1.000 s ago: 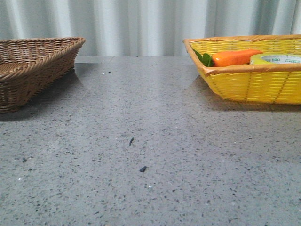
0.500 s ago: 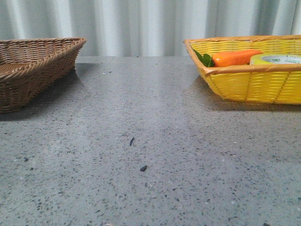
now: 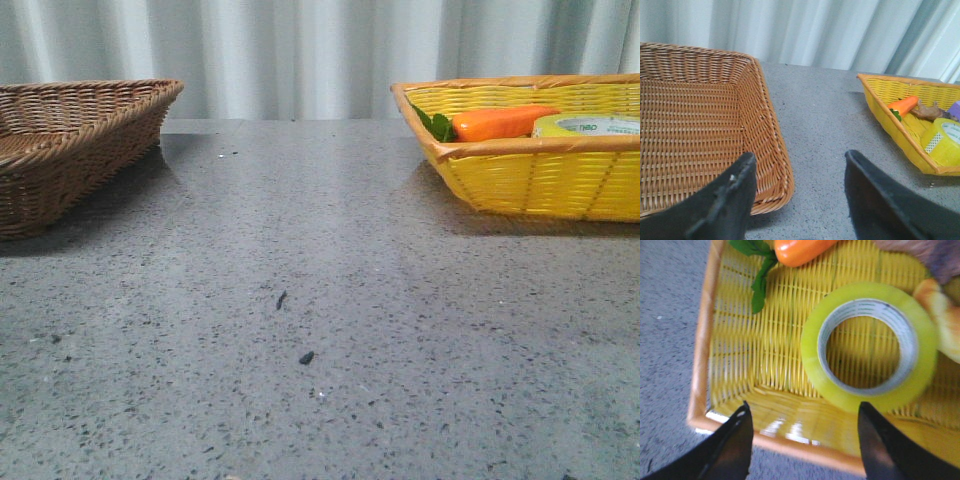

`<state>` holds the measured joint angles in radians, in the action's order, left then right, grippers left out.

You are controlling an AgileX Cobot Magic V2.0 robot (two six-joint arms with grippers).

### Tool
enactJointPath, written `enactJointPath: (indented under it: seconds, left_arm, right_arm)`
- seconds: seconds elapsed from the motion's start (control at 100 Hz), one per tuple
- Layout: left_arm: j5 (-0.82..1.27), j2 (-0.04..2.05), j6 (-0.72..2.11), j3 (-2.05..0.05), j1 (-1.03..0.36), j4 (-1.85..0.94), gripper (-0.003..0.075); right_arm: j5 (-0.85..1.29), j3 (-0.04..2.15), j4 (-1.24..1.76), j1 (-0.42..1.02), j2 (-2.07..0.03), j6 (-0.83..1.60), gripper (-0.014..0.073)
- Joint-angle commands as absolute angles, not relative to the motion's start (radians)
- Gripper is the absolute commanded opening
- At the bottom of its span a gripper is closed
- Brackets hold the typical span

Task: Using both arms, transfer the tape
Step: 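Reach the right gripper into the yellow basket toward the tape roll, then grasp the yellow tape roll with the right gripper and lift it out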

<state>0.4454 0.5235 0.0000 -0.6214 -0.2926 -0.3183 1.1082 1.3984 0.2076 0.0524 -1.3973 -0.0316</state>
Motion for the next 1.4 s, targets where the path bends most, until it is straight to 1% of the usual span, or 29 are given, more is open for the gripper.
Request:
enactJointPath:
  seconds: [0.0,0.15,0.25,0.29,0.34,0.37,0.39,0.42,0.43,0.44,0.47,0.51,0.6,0.75,0.89,0.99,1.16,1.29,1.39]
  left_arm:
    - [0.388,0.533,0.000,-0.657,-0.303,-0.328,0.0367]
    - [0.409,0.533,0.000,-0.657,-0.303,-0.328,0.0367]
    - [0.424,0.533,0.000,-0.657,-0.303,-0.328,0.0367]
    - [0.428,0.533,0.000,-0.657,-0.303,-0.328,0.0367]
    - [0.429,0.533,0.000,-0.655,-0.303,-0.328,0.0367]
    - [0.429,0.533,0.000,-0.655,-0.303,-0.328,0.0367]
    - [0.431,0.533,0.000,-0.655,-0.303,-0.328,0.0367]
    - [0.431,0.533,0.000,-0.654,-0.303,-0.328,0.0367]
    - [0.431,0.533,0.000,-0.654,-0.303,-0.328,0.0367]
    - [0.431,0.533,0.000,-0.654,-0.303,-0.328,0.0367]
    - [0.431,0.533,0.000,-0.654,-0.303,-0.328,0.0367]
    - [0.431,0.533,0.000,-0.654,-0.303,-0.328,0.0367]
    - [0.433,0.533,0.000,-0.654,-0.303,-0.328,0.0367]
    - [0.433,0.533,0.000,-0.654,-0.303,-0.329,0.0367]
    - [0.433,0.533,0.000,-0.654,-0.303,-0.329,0.0367]
    - [0.433,0.533,0.000,-0.654,-0.303,-0.329,0.0367]
    - [0.433,0.533,0.000,-0.654,-0.303,-0.329,0.0367]
    - [0.433,0.533,0.000,-0.654,-0.303,-0.332,0.0367]
    - [0.434,0.533,0.000,-0.654,-0.303,-0.332,0.0367]
  right_arm:
    - [1.088,1.454,0.234,0.054,-1.474,-0.007,0.0387]
    - [1.087,1.458,0.235,0.054,-1.609,0.000,0.0387]
    - [1.068,1.458,0.235,0.054,-1.654,0.000,0.0385]
    - [1.051,1.458,0.235,0.054,-1.661,0.000,0.0364]
    - [1.027,1.458,0.235,0.054,-1.661,0.000,0.0288]
    - [1.017,1.458,0.233,0.054,-1.661,0.000,0.0202]
    - [1.013,1.463,0.233,0.054,-1.658,0.000,0.0162]
    - [1.012,1.468,0.229,0.054,-1.655,0.000,0.0055]
    - [1.010,1.469,0.229,0.054,-1.655,0.000,0.0032]
    - [1.011,1.473,0.229,0.054,-1.654,0.000,-0.0011]
    - [1.008,1.482,0.229,0.054,-1.649,0.000,-0.0067]
    - [1.008,1.500,0.229,0.054,-1.639,0.000,-0.0049]
    - [1.020,1.559,0.229,0.060,-1.602,0.000,-0.0043]
    - [1.018,1.757,0.229,0.121,-1.527,0.000,-0.0043]
    - [1.002,1.992,0.229,0.251,-1.521,0.000,-0.0043]
    - [0.977,2.093,0.229,0.351,-1.551,0.000,-0.0043]
    - [0.955,2.128,0.227,0.483,-1.639,0.000,-0.0043]
    - [1.007,2.128,0.199,0.525,-1.767,0.000,-0.0043]
    - [1.090,2.128,0.161,0.530,-1.875,-0.007,-0.0041]
